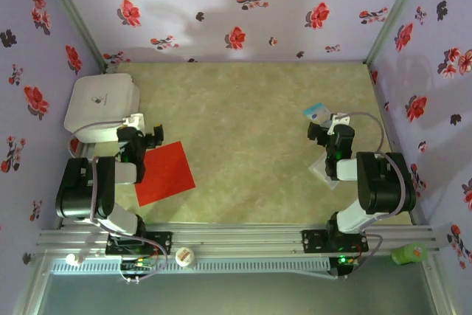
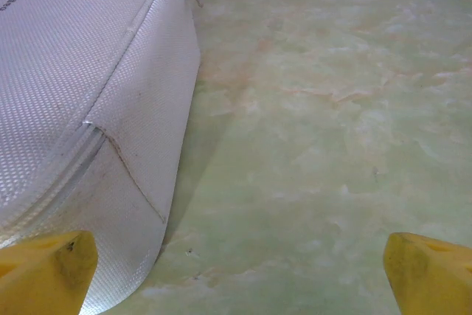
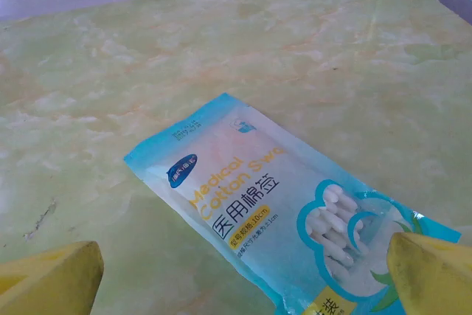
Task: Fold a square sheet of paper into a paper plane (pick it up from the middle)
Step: Move the square sheet of paper to the center of the table.
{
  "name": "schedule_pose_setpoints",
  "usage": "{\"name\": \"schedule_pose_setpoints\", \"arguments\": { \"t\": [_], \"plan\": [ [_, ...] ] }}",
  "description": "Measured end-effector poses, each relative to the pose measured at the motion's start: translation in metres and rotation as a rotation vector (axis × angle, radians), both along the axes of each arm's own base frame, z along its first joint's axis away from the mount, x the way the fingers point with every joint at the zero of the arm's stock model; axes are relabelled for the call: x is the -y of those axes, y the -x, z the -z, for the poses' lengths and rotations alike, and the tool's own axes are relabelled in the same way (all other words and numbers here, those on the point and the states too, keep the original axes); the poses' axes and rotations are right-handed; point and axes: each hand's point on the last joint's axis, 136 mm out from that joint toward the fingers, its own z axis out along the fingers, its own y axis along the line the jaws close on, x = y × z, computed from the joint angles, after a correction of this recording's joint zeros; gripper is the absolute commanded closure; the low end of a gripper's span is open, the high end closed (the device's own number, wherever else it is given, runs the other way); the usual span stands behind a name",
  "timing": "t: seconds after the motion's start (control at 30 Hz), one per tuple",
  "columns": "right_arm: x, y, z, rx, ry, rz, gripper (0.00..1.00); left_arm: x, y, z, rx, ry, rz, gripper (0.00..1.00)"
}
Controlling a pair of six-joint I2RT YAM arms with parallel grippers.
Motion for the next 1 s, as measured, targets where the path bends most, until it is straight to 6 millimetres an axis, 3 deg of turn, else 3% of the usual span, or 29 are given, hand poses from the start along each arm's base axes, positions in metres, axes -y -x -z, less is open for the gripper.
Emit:
{"name": "schedule_pose_setpoints", "arguments": {
  "t": [1.0],
  "plan": [
    [0.0, -0.0001, -0.0001, 0.0, 0.0, 0.0, 0.01, -0.0002, -0.0026, -0.003, 0.006, 0.0, -0.001, 0.0]
  ]
}}
